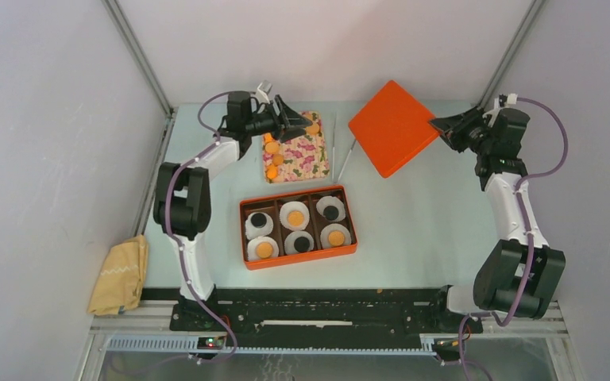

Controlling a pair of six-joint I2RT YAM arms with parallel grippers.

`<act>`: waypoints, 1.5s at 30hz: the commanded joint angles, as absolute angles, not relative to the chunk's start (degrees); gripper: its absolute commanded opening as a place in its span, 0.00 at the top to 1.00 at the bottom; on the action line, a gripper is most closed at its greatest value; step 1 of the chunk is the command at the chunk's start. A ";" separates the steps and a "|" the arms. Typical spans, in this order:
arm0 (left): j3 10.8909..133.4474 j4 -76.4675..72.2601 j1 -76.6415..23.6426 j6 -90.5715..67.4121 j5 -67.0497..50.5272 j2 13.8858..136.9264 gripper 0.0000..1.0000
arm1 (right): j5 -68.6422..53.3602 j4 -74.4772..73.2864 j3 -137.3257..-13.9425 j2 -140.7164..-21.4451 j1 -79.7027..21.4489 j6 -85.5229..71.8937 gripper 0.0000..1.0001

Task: Pack the cookies

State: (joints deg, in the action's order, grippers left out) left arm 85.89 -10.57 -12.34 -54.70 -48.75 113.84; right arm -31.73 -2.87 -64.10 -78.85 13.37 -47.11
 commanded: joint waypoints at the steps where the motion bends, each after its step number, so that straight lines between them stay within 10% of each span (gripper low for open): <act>1: 83.99 -25.47 -14.09 -63.21 -52.29 116.86 0.37 | -42.24 12.30 -64.19 -78.62 14.00 -58.61 1.00; 23: 71.16 -78.75 -15.64 -98.14 -49.85 125.02 0.31 | -59.44 46.77 -51.34 -87.33 8.70 -87.61 1.00; 33: 62.19 -69.68 -15.64 -90.89 -48.60 114.29 0.89 | -58.55 38.63 -51.28 -90.23 3.05 -78.94 0.99; 38: 57.89 -53.16 -15.64 -79.63 -44.74 105.71 0.94 | -55.39 35.98 -51.32 -89.62 0.57 -76.93 0.50; 45: 59.66 -33.91 -15.65 -66.81 -37.40 97.97 0.95 | -49.67 29.67 -50.55 -86.11 -5.69 -74.10 0.37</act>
